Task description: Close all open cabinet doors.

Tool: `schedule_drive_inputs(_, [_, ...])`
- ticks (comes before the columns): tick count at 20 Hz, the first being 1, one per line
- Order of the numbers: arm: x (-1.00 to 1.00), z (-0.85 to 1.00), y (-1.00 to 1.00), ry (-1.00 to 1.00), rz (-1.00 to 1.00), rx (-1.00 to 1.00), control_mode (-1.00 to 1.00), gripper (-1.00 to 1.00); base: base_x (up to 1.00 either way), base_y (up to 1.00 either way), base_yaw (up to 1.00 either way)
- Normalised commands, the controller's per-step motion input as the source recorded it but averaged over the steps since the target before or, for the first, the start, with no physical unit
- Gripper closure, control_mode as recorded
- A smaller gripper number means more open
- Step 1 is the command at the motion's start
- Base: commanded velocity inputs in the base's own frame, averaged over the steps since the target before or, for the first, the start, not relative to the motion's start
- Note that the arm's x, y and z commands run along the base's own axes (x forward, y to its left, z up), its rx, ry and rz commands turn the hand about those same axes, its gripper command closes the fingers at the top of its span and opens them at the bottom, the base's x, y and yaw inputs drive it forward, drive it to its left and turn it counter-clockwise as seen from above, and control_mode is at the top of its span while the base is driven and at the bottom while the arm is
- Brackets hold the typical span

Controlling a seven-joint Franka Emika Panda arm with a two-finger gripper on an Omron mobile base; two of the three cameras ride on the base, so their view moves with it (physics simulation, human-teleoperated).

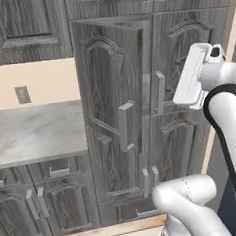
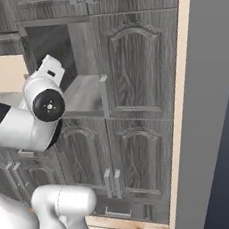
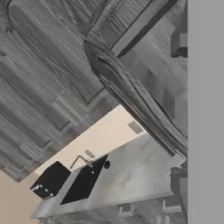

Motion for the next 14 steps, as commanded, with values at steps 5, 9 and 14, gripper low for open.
schedule_drive_inputs(5, [-1.0, 0.0, 0.51, -0.17, 0.0, -0.3, -1.0, -1.0, 0.0, 0.0, 0.0])
schedule_drive_inputs(9, [-0.75, 0.01, 0.53, -0.14, -0.04, -0.29, -1.0, -1.0, 0.0, 0.0, 0.0])
schedule_drive_inputs(14, [0.09, 0.05, 0.57, -0.08, -0.18, -0.33, -1.0, -1.0, 0.0, 0.0, 0.0])
